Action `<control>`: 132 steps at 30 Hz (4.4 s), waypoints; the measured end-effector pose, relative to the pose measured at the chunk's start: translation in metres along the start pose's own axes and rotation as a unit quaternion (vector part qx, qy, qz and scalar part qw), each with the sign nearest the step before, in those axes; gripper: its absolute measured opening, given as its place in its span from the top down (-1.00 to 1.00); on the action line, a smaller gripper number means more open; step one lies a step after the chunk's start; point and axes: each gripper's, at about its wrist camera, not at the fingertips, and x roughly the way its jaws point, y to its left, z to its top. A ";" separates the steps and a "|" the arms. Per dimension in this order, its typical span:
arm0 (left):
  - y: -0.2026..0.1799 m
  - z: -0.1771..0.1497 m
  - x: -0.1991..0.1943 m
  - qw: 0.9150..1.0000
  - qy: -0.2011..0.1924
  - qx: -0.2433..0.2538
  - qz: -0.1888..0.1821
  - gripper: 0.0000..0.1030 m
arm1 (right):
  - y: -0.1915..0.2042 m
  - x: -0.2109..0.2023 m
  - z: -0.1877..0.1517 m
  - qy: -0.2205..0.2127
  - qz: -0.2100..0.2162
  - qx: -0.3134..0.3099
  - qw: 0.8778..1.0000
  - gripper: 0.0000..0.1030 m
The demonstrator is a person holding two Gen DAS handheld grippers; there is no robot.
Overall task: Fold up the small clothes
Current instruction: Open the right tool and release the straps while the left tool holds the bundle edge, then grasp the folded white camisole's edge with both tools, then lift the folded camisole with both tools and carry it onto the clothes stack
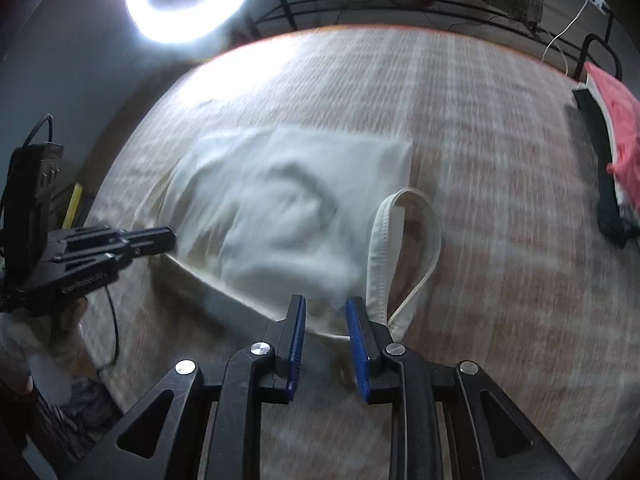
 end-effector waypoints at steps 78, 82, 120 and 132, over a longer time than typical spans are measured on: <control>0.080 0.027 0.025 0.966 -0.014 -0.229 -0.117 0.69 | -0.081 0.040 0.015 -0.067 0.175 0.229 0.955 0.38; 0.064 0.032 0.023 0.977 -0.023 -0.195 -0.082 0.87 | -0.074 0.041 0.024 -0.068 0.166 0.220 0.959 0.73; -0.155 0.106 -0.018 0.982 -0.131 -0.013 -0.134 0.96 | -0.114 -0.124 0.019 -0.219 -0.032 0.136 0.966 0.90; -0.259 0.167 0.001 0.976 -0.162 0.043 -0.142 0.96 | -0.196 -0.172 0.026 -0.256 -0.098 0.131 0.953 0.90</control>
